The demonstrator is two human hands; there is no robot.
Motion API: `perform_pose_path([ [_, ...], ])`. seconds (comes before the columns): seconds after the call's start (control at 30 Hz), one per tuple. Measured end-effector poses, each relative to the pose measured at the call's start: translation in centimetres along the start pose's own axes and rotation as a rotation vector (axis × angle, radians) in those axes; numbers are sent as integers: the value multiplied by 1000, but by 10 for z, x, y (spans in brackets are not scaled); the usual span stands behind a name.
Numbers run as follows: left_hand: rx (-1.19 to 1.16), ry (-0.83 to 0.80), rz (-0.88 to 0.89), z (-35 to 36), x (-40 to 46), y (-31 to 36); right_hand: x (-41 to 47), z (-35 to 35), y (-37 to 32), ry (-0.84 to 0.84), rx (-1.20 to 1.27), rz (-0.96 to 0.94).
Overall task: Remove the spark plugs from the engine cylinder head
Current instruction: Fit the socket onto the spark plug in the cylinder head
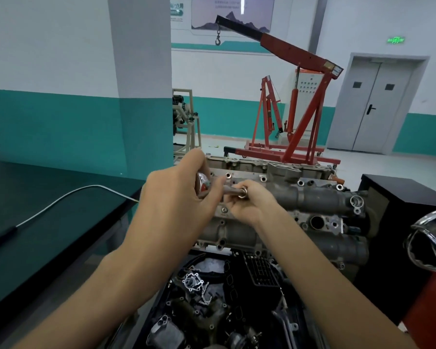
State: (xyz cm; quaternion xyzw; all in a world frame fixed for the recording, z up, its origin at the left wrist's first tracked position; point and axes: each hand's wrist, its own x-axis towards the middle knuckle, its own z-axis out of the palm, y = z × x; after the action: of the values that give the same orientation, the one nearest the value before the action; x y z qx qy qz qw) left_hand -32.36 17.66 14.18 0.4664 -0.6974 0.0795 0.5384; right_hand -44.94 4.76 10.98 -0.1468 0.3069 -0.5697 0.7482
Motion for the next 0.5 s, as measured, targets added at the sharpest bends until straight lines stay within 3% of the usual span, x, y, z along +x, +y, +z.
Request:
perform_pose_path([
  [0.17,230,-27,-66,-7,-10,-16,23,21,45,-34,-74,132],
  [0.5,365,-171,-171,27,-19,-42,52,15,65,23,-236,159],
])
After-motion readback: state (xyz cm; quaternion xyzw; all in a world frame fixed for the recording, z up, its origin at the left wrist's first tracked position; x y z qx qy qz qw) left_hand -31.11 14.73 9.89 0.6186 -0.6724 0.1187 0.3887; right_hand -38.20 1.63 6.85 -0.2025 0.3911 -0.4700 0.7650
